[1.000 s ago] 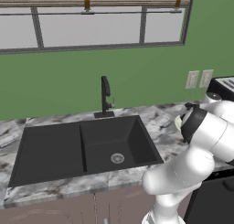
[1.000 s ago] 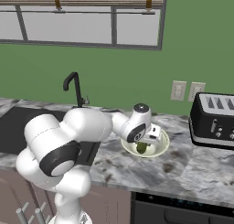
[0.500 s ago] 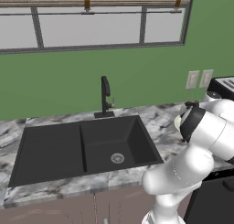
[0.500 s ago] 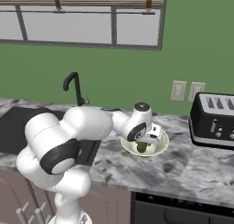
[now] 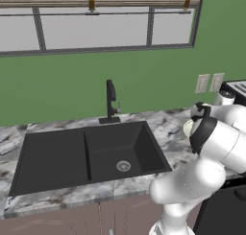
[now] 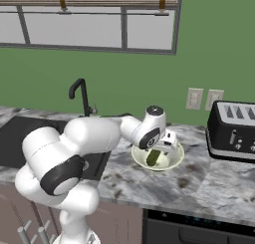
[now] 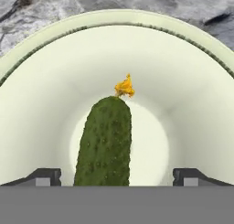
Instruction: Pick the tangerines from the cabinet and place them in one bowl. Pick the cucumber from the sink and place it in the other bowl.
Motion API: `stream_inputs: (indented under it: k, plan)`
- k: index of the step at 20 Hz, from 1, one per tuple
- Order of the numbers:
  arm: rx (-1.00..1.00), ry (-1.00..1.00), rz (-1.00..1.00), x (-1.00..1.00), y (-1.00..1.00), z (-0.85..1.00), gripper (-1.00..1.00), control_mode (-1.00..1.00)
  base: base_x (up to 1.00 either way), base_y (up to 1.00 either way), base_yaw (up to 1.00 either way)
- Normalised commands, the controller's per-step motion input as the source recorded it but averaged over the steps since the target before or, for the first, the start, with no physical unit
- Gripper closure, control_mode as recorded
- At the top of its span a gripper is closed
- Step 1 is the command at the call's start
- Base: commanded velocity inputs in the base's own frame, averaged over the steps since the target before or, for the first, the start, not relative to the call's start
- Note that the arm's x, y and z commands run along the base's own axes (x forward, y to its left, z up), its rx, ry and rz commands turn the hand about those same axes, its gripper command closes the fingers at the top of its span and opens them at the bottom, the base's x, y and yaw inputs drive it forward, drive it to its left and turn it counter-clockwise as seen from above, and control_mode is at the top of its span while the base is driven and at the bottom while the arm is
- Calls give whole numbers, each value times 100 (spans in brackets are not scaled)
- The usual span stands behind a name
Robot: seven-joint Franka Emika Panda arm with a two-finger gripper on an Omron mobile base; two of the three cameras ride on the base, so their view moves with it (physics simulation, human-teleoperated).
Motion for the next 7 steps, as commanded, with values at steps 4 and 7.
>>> stream_inputs:
  k: [4, 7]
  plan:
    - [0, 1, 0, -6, 16, 41, -100, -100, 0, 0, 0]
    - [0, 0, 0, -34, 51, 36, -100, -100, 0, 0, 0]
